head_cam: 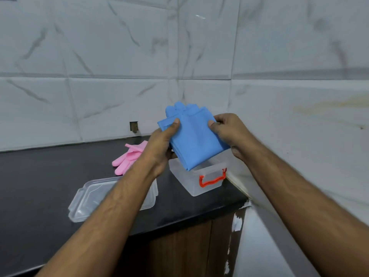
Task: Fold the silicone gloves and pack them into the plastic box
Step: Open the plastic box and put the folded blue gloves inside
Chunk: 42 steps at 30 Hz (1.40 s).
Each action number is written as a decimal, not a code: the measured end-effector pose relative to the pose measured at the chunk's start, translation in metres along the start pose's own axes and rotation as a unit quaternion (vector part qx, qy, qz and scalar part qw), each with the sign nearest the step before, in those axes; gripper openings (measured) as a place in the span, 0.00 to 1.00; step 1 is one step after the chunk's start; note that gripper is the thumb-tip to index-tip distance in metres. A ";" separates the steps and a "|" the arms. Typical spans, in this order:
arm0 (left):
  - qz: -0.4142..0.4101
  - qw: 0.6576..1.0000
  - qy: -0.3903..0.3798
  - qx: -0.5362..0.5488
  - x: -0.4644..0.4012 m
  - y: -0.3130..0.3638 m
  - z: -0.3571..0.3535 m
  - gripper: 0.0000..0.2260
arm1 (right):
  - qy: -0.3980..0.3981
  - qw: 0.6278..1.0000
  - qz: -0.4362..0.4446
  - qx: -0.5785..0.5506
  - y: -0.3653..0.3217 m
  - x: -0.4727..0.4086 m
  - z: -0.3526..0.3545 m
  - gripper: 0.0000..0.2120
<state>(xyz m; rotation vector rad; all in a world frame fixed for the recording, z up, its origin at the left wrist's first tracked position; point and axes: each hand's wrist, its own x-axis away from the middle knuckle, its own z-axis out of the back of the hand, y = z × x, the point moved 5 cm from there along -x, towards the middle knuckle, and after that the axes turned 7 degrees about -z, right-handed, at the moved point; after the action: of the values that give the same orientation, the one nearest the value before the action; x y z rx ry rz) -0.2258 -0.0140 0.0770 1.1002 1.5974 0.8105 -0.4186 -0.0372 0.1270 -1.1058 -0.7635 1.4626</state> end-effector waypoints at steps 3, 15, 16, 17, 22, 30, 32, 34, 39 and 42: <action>-0.011 1.000 0.000 -0.029 -0.026 -0.008 0.010 0.10 | 0.041 0.998 0.042 0.038 -0.007 -0.011 0.005 0.10; -0.103 0.979 -0.025 -0.175 -0.051 -0.043 0.027 0.15 | 0.042 0.947 0.022 0.316 0.023 -0.036 -0.021 0.14; -0.116 0.975 -0.010 -0.192 -0.048 -0.042 0.026 0.16 | 0.030 0.947 0.007 0.320 0.026 -0.036 -0.023 0.14; -0.130 0.968 0.005 -0.216 -0.047 -0.041 0.027 0.16 | 0.016 0.945 -0.007 0.326 0.029 -0.036 -0.024 0.14; -0.226 0.897 0.085 -0.371 -0.041 -0.032 0.028 0.13 | -0.025 0.925 -0.058 0.375 0.034 -0.037 -0.027 0.10; -0.248 0.880 0.090 -0.396 -0.040 -0.032 0.036 0.09 | 0.017 0.900 -0.040 0.433 0.027 -0.031 -0.033 0.11; -0.241 0.879 0.082 -0.404 -0.041 -0.032 0.035 0.08 | 0.025 0.896 -0.042 0.440 0.027 -0.030 -0.036 0.10; -0.231 0.872 0.066 -0.426 -0.043 -0.033 0.033 0.05 | 0.038 0.889 -0.046 0.454 0.027 -0.028 -0.039 0.10; -0.223 0.870 0.038 -0.439 -0.046 -0.033 0.031 0.04 | 0.058 0.852 0.002 0.520 0.023 -0.022 -0.057 0.11; -0.234 0.871 0.037 -0.431 -0.044 -0.032 0.031 0.06 | 0.053 0.840 0.009 0.540 0.025 -0.023 -0.062 0.10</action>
<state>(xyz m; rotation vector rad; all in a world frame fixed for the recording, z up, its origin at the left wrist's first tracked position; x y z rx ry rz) -0.2007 -0.0673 0.0547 0.0326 1.2436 1.0690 -0.3714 -0.0712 0.0872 -0.2918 0.2118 1.4847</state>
